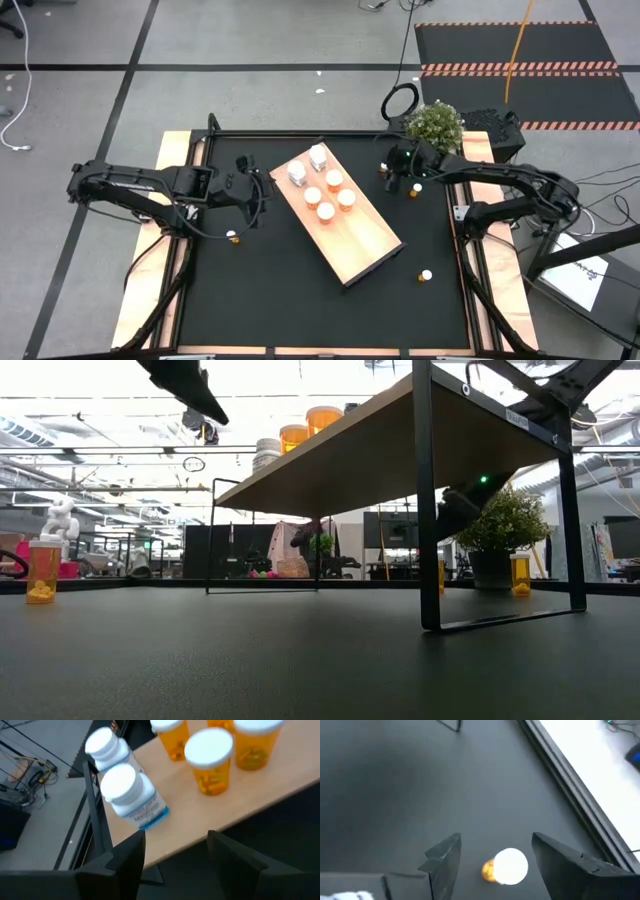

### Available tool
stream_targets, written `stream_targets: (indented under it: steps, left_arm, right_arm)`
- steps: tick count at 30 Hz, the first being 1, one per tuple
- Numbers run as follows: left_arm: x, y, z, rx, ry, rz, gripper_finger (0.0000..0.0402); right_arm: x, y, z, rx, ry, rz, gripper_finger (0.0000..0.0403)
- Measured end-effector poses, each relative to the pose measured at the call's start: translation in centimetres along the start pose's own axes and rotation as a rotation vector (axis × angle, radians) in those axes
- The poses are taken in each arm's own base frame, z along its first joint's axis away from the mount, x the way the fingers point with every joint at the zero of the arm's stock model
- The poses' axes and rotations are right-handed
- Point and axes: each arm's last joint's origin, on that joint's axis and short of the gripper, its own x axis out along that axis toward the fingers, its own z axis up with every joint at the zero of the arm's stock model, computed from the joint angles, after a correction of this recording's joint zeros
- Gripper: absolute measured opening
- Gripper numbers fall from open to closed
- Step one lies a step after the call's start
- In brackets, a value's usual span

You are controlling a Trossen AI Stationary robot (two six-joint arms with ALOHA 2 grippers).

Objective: Pick and place medicine bottles onto shelf by color
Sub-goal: Put the orange tablet bottle on the shelf

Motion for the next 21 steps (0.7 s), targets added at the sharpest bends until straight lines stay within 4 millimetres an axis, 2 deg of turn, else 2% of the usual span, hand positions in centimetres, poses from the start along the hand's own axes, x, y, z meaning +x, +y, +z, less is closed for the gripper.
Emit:
stream_targets:
  steps: [11, 21]
  left_arm:
    - [0.0, 0.0, 0.2, 0.009, -0.016, 0.001, 0.0216]
    - [0.0, 0.1, 0.7, 0.027, -0.067, 0.006, 0.0216]
  right_arm:
    - [1.6, -0.7, -1.0, -0.009, 0.067, -0.007, 0.024]
    - [2.2, -1.0, -1.6, 0.008, 0.112, -0.007, 0.0236]
